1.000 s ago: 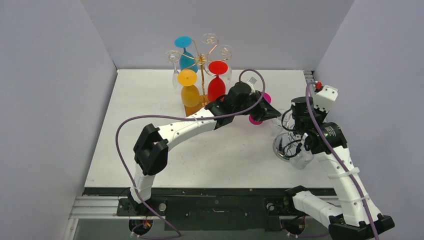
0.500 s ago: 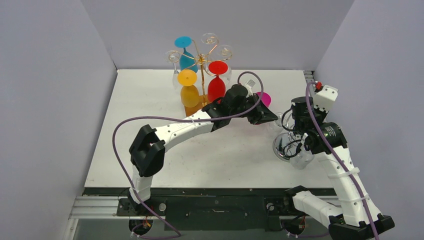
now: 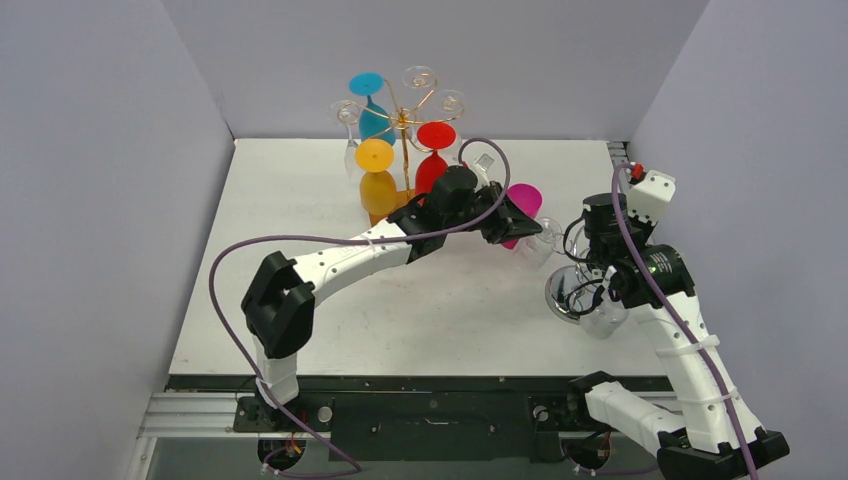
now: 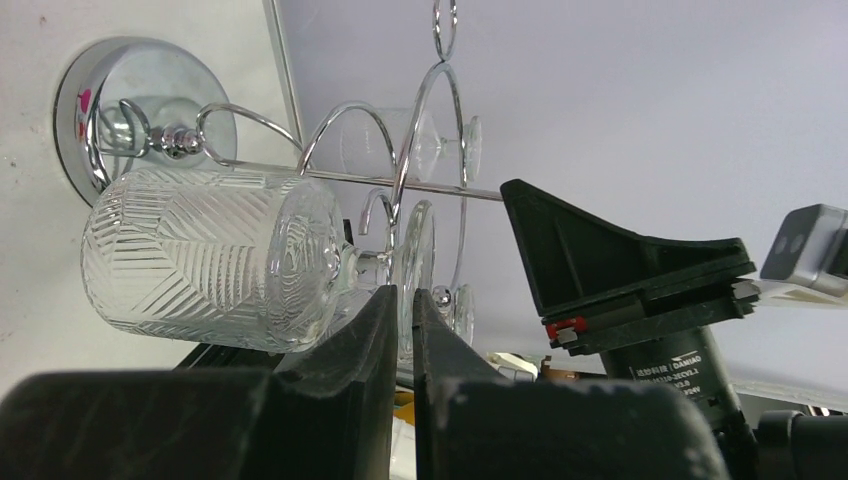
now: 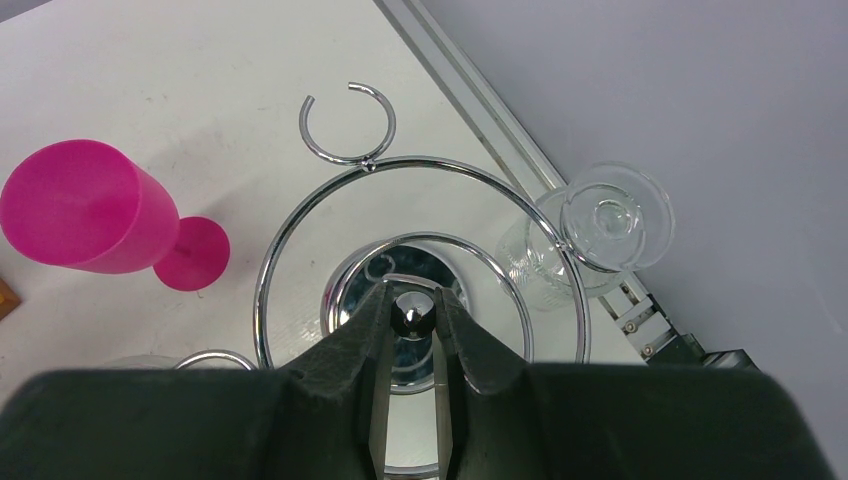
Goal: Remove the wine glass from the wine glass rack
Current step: Pick up the wine glass from the wine rack.
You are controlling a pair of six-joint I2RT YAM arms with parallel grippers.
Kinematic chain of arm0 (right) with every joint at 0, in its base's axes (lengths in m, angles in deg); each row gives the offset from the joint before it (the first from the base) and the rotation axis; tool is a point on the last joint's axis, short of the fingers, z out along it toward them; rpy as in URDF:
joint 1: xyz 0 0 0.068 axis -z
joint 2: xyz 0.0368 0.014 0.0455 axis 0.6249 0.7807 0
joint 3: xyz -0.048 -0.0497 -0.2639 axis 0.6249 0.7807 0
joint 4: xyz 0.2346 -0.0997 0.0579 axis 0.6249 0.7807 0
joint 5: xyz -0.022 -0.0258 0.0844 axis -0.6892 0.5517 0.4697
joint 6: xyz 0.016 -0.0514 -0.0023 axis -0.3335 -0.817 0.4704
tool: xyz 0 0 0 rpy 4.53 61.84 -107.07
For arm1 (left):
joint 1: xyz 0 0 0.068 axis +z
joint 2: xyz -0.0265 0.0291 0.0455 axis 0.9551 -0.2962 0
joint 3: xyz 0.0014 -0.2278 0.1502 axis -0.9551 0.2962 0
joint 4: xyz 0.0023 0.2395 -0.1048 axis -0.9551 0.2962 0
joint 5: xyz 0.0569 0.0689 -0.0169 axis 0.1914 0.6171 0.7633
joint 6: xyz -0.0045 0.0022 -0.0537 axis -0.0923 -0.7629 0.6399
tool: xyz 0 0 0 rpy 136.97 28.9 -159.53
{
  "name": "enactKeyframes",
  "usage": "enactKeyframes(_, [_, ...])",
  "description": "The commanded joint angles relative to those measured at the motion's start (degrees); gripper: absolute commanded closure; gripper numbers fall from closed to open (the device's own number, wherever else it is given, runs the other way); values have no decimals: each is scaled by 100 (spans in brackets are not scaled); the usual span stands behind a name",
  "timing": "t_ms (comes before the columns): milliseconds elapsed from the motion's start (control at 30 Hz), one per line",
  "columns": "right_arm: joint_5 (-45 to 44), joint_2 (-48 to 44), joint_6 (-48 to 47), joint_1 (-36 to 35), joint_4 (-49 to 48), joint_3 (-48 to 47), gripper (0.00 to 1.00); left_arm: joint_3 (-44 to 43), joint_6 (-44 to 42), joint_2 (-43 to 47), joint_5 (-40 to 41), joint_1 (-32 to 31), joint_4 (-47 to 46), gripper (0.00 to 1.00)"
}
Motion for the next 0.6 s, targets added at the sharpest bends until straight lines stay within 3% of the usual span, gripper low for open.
enactKeyframes(0, [73, -26, 46, -62, 112, -215, 100, 64, 29, 612, -39, 83, -837, 100])
enactKeyframes(300, [132, -55, 75, -57, 237, -465, 98, 413, -89, 917, 40, 188, -745, 100])
enactKeyframes(567, [194, -165, 58, -64, 356, -766, 61, 688, -171, 1134, 59, 262, -727, 100])
